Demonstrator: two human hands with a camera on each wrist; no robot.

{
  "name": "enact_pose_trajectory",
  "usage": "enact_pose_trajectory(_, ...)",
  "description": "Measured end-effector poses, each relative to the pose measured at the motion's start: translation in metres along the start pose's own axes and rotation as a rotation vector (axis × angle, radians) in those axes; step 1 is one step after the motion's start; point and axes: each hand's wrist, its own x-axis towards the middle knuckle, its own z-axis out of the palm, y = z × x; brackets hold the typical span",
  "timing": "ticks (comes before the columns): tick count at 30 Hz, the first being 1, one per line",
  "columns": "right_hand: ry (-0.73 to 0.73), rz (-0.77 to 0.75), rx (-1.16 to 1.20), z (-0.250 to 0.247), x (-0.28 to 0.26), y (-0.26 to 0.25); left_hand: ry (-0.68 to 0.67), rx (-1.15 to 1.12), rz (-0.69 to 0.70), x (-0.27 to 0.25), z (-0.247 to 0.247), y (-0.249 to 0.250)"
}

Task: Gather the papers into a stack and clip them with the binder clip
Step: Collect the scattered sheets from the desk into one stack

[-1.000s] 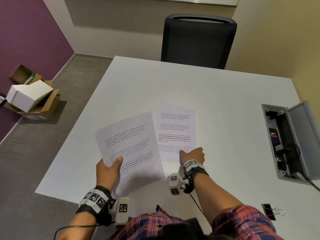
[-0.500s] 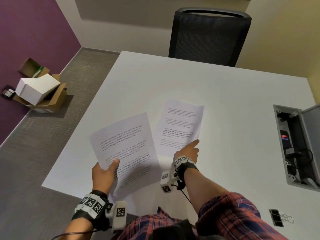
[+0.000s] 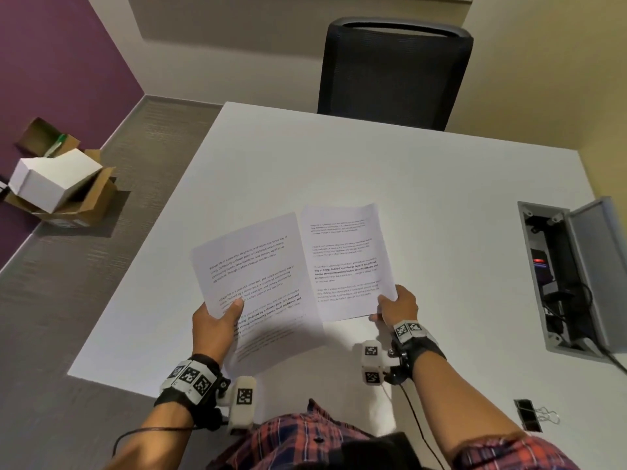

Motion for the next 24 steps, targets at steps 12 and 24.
enact_pose_trajectory(12, 0.193, -0.162, 0.468, -0.099, -0.007, 0.039, -0.197, -0.108, -0.11, 0.01, 0.035, -0.001)
enact_pose_trajectory(24, -0.2, -0.107, 0.124, -0.057, -0.043, 0.054, -0.343, -0.046, -0.278, 0.015, 0.083, -0.034)
